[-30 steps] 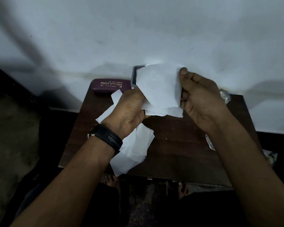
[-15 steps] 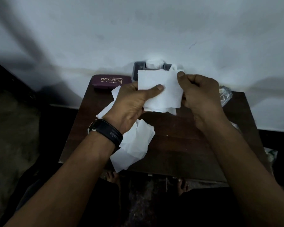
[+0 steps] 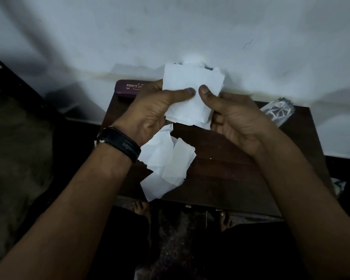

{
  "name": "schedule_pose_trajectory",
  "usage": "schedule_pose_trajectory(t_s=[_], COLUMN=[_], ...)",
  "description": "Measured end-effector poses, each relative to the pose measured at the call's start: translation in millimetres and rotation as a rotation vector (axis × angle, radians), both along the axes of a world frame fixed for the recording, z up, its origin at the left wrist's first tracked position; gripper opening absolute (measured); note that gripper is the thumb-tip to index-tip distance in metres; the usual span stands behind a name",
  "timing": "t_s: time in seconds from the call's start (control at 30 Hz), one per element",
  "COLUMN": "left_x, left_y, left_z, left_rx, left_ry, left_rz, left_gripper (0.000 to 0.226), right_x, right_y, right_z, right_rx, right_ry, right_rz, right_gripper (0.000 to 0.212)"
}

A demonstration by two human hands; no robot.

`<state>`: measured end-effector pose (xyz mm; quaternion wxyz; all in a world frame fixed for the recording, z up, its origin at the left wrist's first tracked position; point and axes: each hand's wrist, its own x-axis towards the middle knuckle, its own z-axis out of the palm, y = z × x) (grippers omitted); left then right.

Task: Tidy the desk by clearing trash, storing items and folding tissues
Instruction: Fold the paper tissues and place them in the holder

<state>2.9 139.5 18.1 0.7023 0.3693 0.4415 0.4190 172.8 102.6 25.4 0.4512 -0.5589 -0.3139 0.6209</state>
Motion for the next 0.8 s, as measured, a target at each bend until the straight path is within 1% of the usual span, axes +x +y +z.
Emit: schedule_pose_trajectory(t_s=[0.03, 0.1, 0.17, 0.27, 0.33, 0.37, 0.4, 0.43, 0.47, 0.5, 0.57, 0.6, 0.63, 0.67, 0.7, 0.73, 0.8], left_x=[0.0, -0.8, -1.1, -1.8, -6.8, -12.4, -20.1, -29.2, -39.2, -49.5, -68.8, -78.3, -86.2, -93.8, -99.1, -104.3, -107.1], left_y=[-0.1, -0.5, -0.9, -1.9, -1.6, -0.2, 2.3, 5.6, 9.6, 14.3, 21.8, 24.7, 26.6, 28.1, 28.9, 29.9, 30.4], left_z=[-1.4, -2.6, -2.1, -0.4, -1.0, -1.6, -1.6, -1.4, -1.0, -0.5, 0.5, 0.2, -0.9, -2.1, -3.2, -5.2, -5.9], left_rx=[-0.002, 0.003, 0.009, -0.019, -0.02, 0.001, 0.029, 0.056, 0.074, 0.079, 0.064, 0.055, 0.037, 0.008, -0.023, -0.051, -0.075], left_ry=[0.011, 0.037, 0.044, 0.059, 0.128, 0.193, 0.28, 0.361, 0.407, 0.401, 0.304, 0.257, 0.21, 0.163, 0.117, 0.094, 0.104], left_rz=[0.01, 0.018, 0.009, 0.011, 0.026, 0.039, 0.067, 0.118, 0.196, 0.289, 0.484, 0.56, 0.608, 0.625, 0.614, 0.59, 0.539], left_gripper=[0.038, 0.038, 0.038, 0.035, 0.033, 0.03, 0.026, 0.023, 0.022, 0.021, 0.019, 0.021, 0.027, 0.034, 0.037, 0.035, 0.032], right_x=[-0.5, -1.3, -2.0, -6.3, -8.0, -8.0, -7.0, -6.1, -6.6, -8.7, -18.0, -24.7, -32.9, -40.4, -45.9, -50.1, -51.1], right_y=[0.7, 2.6, 2.8, 1.9, 2.7, 3.1, 2.9, 1.7, -0.8, -3.6, -5.3, -3.4, -0.8, 3.7, 8.2, 11.9, 16.0], right_z=[-0.2, -2.2, -4.0, -3.3, -3.7, -5.2, -8.9, -14.5, -21.5, -28.7, -42.3, -49.4, -53.5, -57.8, -60.9, -63.6, -68.6], right_rx=[0.007, 0.022, 0.061, 0.129, 0.095, 0.053, 0.017, 0.02, 0.085, 0.214, 0.595, 0.752, 0.841, 0.875, 0.876, 0.861, 0.81], right_ry=[0.013, 0.026, -0.011, -0.071, -0.135, -0.22, -0.381, -0.594, -0.809, -0.985, -1.274, -1.411, -1.537, -1.64, -1.716, -1.765, -1.824], right_rz=[-0.036, -0.113, -0.135, -0.087, -0.026, 0.026, 0.111, 0.208, 0.287, 0.338, 0.404, 0.425, 0.417, 0.404, 0.401, 0.409, 0.446], right_gripper=[0.024, 0.025, 0.023, 0.021, 0.022, 0.026, 0.031, 0.037, 0.04, 0.039, 0.034, 0.034, 0.038, 0.045, 0.052, 0.057, 0.063])
